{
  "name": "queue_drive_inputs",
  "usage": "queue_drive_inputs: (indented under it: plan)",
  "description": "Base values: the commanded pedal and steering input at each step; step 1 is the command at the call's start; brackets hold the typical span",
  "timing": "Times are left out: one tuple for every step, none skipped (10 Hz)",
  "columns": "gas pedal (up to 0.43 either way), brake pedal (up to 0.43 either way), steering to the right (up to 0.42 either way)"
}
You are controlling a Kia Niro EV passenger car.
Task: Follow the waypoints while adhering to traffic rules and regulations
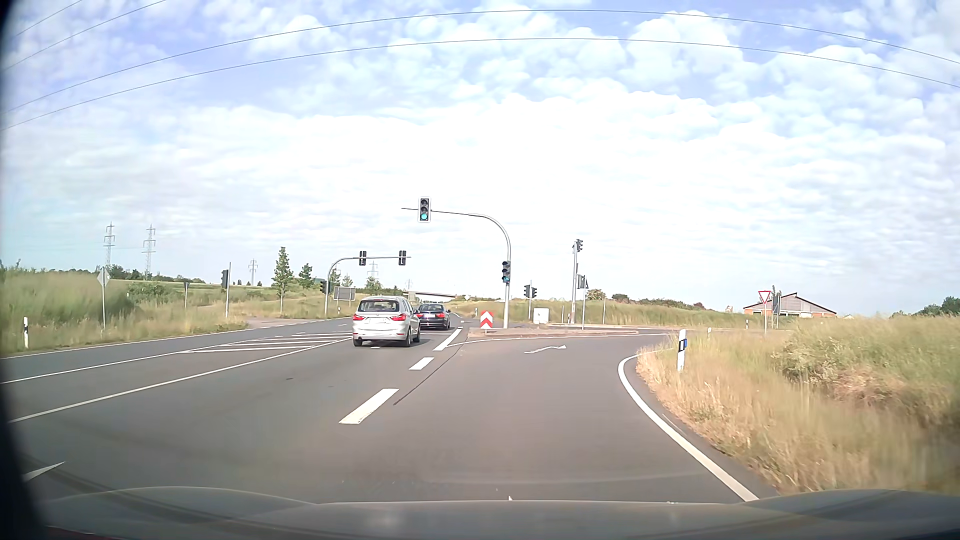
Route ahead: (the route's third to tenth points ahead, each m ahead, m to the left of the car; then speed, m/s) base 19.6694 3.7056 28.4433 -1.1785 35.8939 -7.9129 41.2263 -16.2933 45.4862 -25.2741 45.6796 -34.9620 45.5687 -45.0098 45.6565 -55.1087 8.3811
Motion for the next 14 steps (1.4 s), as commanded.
queue_drive_inputs:
  plan:
    - [0.0, 0.03, 0.007]
    - [0.008, 0.03, 0.008]
    - [0.008, 0.03, 0.011]
    - [0.008, 0.03, 0.013]
    - [0.008, 0.03, 0.016]
    - [0.008, 0.03, 0.021]
    - [0.008, 0.03, 0.029]
    - [0.02, 0.03, 0.041]
    - [0.039, 0.03, 0.047]
    - [0.047, 0.03, 0.055]
    - [0.047, 0.03, 0.063]
    - [0.067, 0.03, 0.07]
    - [0.079, 0.03, 0.074]
    - [0.087, 0.03, 0.081]
